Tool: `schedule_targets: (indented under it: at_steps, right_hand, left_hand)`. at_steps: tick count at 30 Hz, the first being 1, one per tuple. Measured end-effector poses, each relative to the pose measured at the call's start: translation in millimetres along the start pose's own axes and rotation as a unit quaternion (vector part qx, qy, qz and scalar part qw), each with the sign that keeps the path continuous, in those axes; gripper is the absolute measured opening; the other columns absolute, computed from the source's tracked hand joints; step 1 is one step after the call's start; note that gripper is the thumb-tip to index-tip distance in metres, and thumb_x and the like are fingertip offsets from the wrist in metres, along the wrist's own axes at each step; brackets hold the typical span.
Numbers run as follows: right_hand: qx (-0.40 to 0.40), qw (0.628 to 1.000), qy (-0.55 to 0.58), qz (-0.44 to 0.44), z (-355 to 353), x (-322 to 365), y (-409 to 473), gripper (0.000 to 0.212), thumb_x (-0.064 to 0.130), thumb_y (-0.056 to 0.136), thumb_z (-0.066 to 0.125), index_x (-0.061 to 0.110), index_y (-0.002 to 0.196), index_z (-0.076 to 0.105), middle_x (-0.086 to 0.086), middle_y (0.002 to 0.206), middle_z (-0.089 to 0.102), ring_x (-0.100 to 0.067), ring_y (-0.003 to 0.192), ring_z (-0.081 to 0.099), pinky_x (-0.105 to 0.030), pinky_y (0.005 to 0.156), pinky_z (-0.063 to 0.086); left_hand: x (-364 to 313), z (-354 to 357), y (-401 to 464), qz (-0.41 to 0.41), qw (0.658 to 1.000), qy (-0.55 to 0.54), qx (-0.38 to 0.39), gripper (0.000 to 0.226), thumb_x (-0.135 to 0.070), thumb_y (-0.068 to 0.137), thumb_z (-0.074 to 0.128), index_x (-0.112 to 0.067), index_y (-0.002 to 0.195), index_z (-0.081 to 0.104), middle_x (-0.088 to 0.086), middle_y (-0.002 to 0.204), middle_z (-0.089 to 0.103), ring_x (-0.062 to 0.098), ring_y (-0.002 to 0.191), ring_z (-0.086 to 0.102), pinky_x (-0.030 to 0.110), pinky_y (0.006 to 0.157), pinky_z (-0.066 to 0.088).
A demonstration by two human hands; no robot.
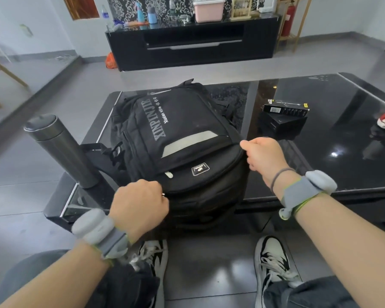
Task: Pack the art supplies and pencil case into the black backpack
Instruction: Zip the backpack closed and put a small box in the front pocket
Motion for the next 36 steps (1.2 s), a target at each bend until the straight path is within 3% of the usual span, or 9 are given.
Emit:
schedule_targets:
  at_steps: [3, 6, 9, 12, 17, 22, 29, 32, 36]
  right_hand:
    - [-0.017, 0.973, -0.222, -0.066, 0, 11, -17, 0.028, 0.031, 0.087, 0.058, 0.006, 0.075, 0.053, -0.011, 0.071, 0.060, -0.030, 0.068, 0.053, -0.036, 0.065, 0.041]
    - [-0.086, 0.881, -0.352, -0.302, 21, 38, -66, 0.020, 0.020, 0.082, 0.059, 0.010, 0.098, 0.055, -0.007, 0.092, 0.054, -0.029, 0.083, 0.051, -0.040, 0.070, 0.044]
    - [0.021, 0.808, -0.354, -0.470, 73, 53, -112, 0.034, 0.031, 0.081, 0.060, 0.012, 0.109, 0.062, -0.005, 0.099, 0.055, -0.027, 0.091, 0.053, -0.040, 0.078, 0.045]
    - [0.062, 0.749, -0.410, -0.517, 113, 51, -127, 0.032, 0.036, 0.083, 0.059, 0.014, 0.106, 0.064, -0.004, 0.099, 0.058, -0.027, 0.094, 0.054, -0.040, 0.083, 0.045]
    - [0.028, 0.714, -0.403, -0.572, 130, 43, -123, 0.007, 0.013, 0.089, 0.057, 0.015, 0.083, 0.059, -0.003, 0.083, 0.056, -0.027, 0.074, 0.051, -0.039, 0.070, 0.042]
    - [0.021, 0.708, -0.396, -0.584, 121, 45, -123, 0.009, 0.011, 0.087, 0.061, 0.016, 0.080, 0.057, -0.001, 0.078, 0.051, -0.024, 0.069, 0.046, -0.036, 0.067, 0.040]
    - [0.075, 0.739, -0.361, -0.564, 111, 50, -116, 0.018, 0.030, 0.093, 0.053, 0.017, 0.084, 0.062, 0.001, 0.081, 0.055, -0.022, 0.074, 0.050, -0.036, 0.076, 0.045]
    - [0.078, 0.793, -0.311, -0.518, 100, 55, -99, 0.028, 0.040, 0.094, 0.052, 0.016, 0.084, 0.066, 0.002, 0.079, 0.057, -0.021, 0.076, 0.052, -0.035, 0.079, 0.043]
    - [-0.012, 0.856, -0.278, -0.436, 72, 59, -54, 0.021, 0.032, 0.093, 0.052, 0.015, 0.088, 0.063, 0.000, 0.083, 0.059, -0.023, 0.080, 0.054, -0.041, 0.075, 0.045]
  left_hand:
    - [37, -7, -3, -0.007, 0.999, 0.037, -0.012, 0.029, -0.038, 0.099, 0.038, -0.022, 0.091, 0.061, 0.004, 0.097, 0.070, 0.031, 0.093, 0.069, 0.033, 0.066, 0.038]
    - [38, -16, -8, 0.014, 0.998, 0.030, -0.045, 0.026, -0.038, 0.100, 0.037, -0.023, 0.084, 0.051, 0.003, 0.089, 0.068, 0.031, 0.086, 0.069, 0.034, 0.062, 0.034]
    - [32, -27, -12, 0.040, 0.995, 0.043, -0.077, 0.029, -0.039, 0.101, 0.035, -0.022, 0.079, 0.046, -0.001, 0.072, 0.052, 0.028, 0.074, 0.063, 0.033, 0.059, 0.031]
    - [36, -36, -11, 0.060, 0.992, 0.063, -0.092, 0.032, -0.039, 0.100, 0.033, -0.022, 0.076, 0.045, -0.004, 0.068, 0.045, 0.025, 0.067, 0.055, 0.033, 0.057, 0.030]
    - [54, -42, -2, 0.063, 0.987, 0.116, -0.090, 0.029, -0.038, 0.102, 0.033, -0.024, 0.085, 0.050, 0.000, 0.086, 0.068, 0.030, 0.080, 0.069, 0.033, 0.059, 0.034]
    - [80, -50, 45, 0.024, 0.973, 0.219, -0.067, 0.015, -0.019, 0.101, 0.041, -0.020, 0.094, 0.054, 0.002, 0.090, 0.068, 0.029, 0.085, 0.070, 0.032, 0.060, 0.038]
    - [94, -35, 122, -0.121, 0.978, 0.167, -0.023, 0.007, -0.017, 0.084, 0.063, -0.016, 0.091, 0.060, 0.003, 0.098, 0.067, 0.026, 0.099, 0.069, 0.031, 0.080, 0.053]
    - [69, -34, 122, -0.076, 0.977, 0.169, -0.105, 0.035, -0.024, 0.088, 0.054, -0.021, 0.123, 0.051, 0.009, 0.115, 0.061, 0.031, 0.110, 0.058, 0.037, 0.084, 0.042]
    - [-4, -48, 116, 0.079, 0.983, 0.012, -0.164, 0.040, -0.030, 0.092, 0.041, -0.019, 0.131, 0.048, 0.011, 0.121, 0.060, 0.035, 0.111, 0.058, 0.044, 0.092, 0.045]
Point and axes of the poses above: each hand's wrist, its own y-axis towards the middle knuckle, its own z-axis out of the palm, x = y × z, the point moved 3 cm from there along y, towards the middle knuckle
